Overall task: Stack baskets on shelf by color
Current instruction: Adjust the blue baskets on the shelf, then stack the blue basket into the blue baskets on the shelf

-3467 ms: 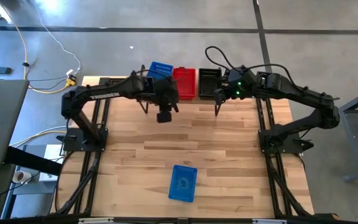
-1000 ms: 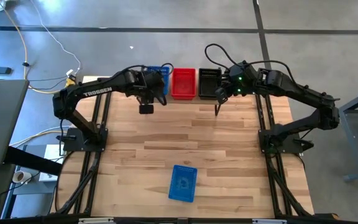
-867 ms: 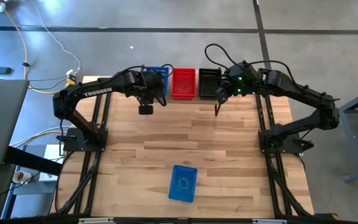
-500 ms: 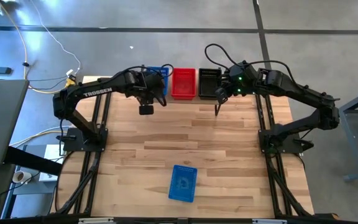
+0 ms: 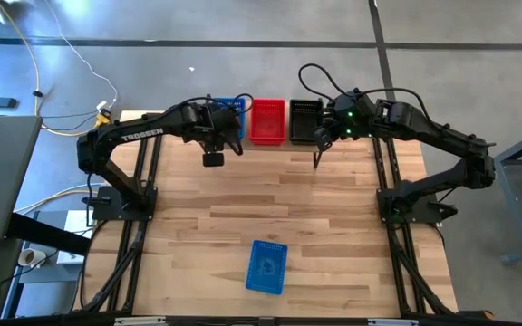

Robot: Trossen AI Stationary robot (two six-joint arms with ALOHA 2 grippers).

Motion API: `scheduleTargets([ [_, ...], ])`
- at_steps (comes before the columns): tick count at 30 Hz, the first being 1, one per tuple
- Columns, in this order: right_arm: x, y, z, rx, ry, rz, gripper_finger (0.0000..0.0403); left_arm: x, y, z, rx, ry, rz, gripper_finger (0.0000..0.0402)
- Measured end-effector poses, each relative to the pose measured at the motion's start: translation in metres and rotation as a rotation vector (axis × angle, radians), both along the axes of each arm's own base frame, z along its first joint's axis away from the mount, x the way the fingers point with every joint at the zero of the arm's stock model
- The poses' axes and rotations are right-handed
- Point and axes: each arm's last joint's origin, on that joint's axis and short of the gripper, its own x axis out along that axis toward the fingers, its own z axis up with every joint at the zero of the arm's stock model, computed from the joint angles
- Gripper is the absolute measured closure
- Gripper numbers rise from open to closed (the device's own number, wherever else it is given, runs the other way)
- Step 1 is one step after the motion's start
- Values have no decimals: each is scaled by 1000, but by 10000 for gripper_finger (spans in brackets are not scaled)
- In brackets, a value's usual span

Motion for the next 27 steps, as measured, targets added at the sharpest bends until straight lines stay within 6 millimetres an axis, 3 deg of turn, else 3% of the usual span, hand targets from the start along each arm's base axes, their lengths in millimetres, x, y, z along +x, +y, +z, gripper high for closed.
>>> scheduleTargets([
  [16,0,0,0,18,-9,6,308,-13,-17,21,-42,-132,30,284],
  [27,2,4,0,157,-73,12,308,-37,-44,53,-76,-358,153,284],
])
